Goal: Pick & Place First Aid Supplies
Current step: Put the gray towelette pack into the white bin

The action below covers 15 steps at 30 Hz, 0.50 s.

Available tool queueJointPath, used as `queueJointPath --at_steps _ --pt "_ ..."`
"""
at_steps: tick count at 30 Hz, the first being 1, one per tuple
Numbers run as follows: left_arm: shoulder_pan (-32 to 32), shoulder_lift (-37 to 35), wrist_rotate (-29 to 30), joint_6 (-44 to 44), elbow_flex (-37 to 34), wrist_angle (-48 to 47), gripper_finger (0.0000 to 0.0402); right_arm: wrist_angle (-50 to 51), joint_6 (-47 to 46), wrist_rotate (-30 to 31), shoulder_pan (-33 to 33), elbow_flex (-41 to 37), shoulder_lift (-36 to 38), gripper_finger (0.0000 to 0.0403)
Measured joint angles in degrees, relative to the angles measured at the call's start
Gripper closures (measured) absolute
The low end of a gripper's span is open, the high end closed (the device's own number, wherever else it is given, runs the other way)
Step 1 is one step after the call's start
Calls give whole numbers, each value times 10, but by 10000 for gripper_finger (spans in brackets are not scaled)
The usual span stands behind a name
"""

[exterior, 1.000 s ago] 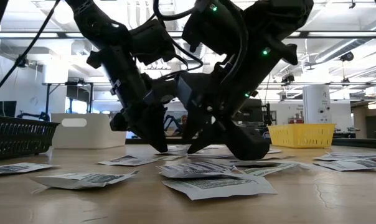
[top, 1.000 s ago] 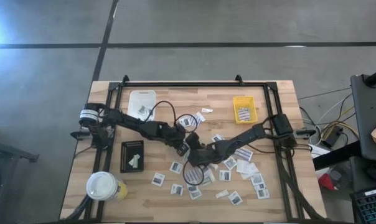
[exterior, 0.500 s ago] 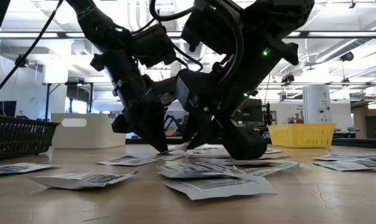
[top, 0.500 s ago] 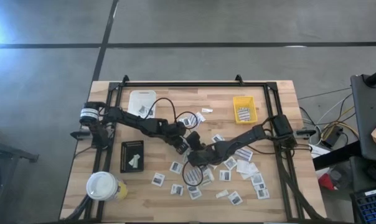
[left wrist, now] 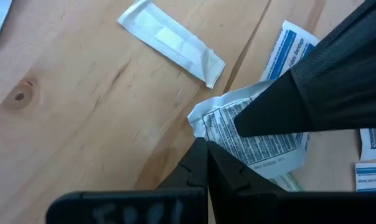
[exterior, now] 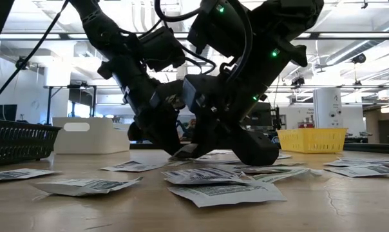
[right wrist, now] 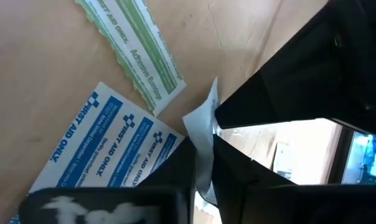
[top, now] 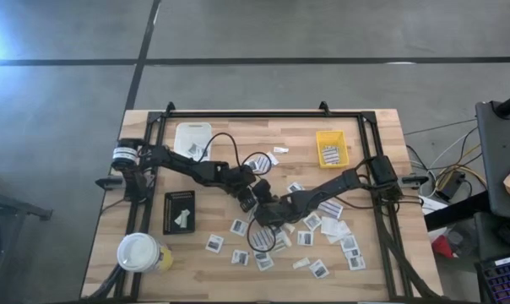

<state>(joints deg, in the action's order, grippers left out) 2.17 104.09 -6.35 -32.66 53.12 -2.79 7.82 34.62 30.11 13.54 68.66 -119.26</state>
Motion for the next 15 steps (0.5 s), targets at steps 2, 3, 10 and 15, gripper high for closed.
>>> queueJointPath --at_steps 2,3,10,15 --pt "0 -1 0 6 0 -1 401 4 -7 0 0 0 0 379" --pt "0 -1 0 12 0 0 401 6 -12 0 0 0 0 383" --pt "0 -24 22 47 -1 -24 401 35 -44 -1 6 -2 15 390" --pt "-6 -70 73 96 -2 -63 401 69 -77 -7 9 -3 43 390"
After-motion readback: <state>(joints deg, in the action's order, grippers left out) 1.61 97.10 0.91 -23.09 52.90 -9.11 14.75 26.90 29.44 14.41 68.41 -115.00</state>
